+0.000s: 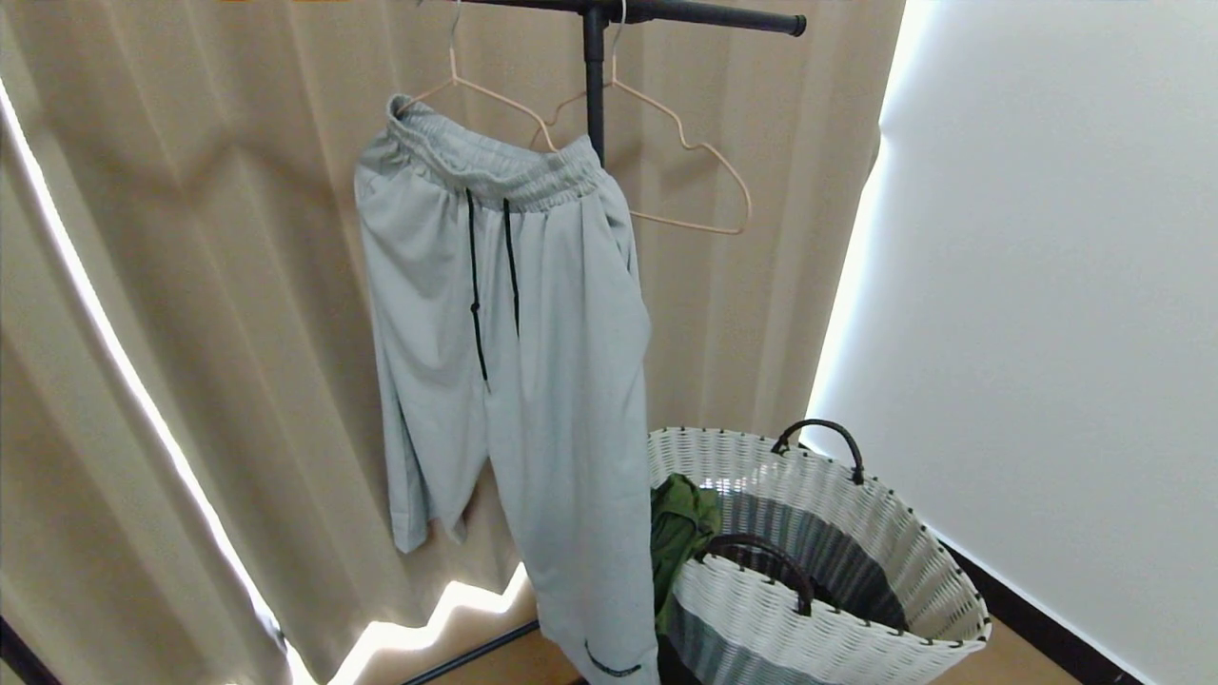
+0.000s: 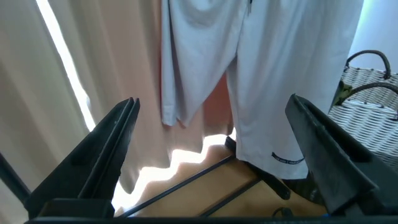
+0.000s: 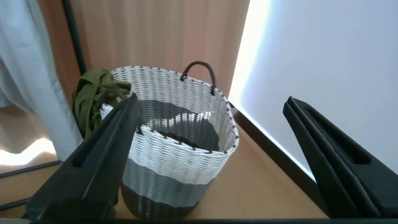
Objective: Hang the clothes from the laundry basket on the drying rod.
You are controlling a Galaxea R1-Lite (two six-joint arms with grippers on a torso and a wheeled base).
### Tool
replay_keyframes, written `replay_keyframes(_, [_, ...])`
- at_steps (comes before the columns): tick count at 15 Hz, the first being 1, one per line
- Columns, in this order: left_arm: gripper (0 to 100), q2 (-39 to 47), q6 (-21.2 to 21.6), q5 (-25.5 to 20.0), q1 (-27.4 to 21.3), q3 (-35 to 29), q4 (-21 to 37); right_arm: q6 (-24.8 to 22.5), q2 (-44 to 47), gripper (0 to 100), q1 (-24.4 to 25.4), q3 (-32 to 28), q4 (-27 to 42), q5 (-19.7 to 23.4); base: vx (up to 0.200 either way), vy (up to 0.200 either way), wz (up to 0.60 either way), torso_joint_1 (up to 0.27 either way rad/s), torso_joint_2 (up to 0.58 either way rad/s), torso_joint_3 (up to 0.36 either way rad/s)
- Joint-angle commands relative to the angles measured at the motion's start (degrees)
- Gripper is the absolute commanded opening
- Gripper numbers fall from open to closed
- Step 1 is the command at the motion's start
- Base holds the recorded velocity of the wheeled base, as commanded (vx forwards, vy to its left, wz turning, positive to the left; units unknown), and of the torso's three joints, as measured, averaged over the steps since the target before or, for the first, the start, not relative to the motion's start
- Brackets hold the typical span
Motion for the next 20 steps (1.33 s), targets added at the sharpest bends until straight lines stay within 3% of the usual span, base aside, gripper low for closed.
replay_keyframes(1, [100,0.09,0.01,0.01,0.0,0.01,-0.01,-0.08,-0.07,100,0.02,0.0,0.0,-0.01,0.0,0.0,0.0,0.0,0.0,0.0])
replay_keyframes(5, [100,0.09,0.01,0.01,0.0,0.01,-0.01,-0.34,-0.07,100,0.02,0.0,0.18,-0.01,0.0,0.0,0.0,0.0,0.0,0.0])
replay_keyframes(20, [100,0.09,0.28,-0.34,0.0,0.01,-0.01,-0.34,-0.07,100,0.02,0.0,0.09,-0.1,0.0,0.0,0.6,0.004,0.0,0.003])
